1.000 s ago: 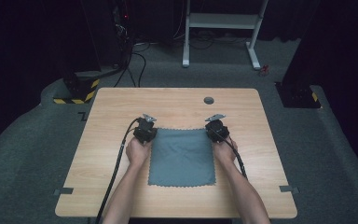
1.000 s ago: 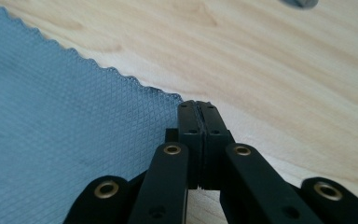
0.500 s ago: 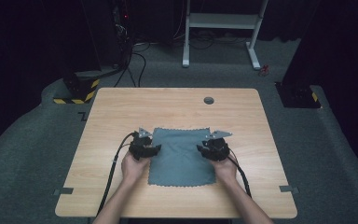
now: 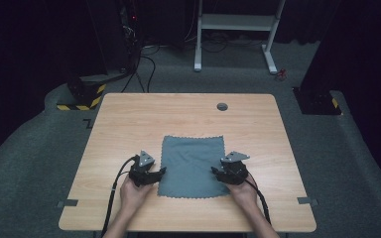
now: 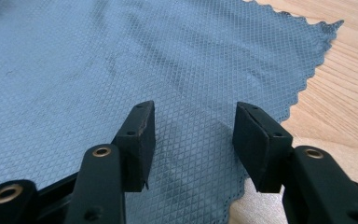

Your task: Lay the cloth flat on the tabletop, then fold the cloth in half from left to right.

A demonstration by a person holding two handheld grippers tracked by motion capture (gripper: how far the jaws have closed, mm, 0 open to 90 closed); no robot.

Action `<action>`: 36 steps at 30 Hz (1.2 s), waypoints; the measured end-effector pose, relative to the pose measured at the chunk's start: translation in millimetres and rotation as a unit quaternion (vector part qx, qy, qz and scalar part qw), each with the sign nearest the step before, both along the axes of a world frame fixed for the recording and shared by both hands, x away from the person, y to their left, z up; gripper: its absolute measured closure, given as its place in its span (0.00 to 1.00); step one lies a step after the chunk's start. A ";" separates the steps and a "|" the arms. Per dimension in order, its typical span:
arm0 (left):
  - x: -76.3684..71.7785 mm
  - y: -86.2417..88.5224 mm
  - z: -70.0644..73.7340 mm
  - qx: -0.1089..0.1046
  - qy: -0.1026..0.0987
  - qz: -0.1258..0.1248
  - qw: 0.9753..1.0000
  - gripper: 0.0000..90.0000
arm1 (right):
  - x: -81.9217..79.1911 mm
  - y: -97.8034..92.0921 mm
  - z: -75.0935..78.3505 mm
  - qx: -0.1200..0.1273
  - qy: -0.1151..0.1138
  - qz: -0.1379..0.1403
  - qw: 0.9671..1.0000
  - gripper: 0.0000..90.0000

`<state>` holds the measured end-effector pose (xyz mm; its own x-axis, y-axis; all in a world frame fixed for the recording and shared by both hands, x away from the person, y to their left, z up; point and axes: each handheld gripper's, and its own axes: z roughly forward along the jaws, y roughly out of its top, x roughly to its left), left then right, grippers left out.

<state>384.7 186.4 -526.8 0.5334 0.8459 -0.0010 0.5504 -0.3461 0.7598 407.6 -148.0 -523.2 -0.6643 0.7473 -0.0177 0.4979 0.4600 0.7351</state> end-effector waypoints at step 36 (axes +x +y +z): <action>11.3 1.3 5.8 -0.003 0.016 0.019 1.000 0.44 | -33.7 44.6 14.0 0.020 -0.008 0.079 0.997 0.72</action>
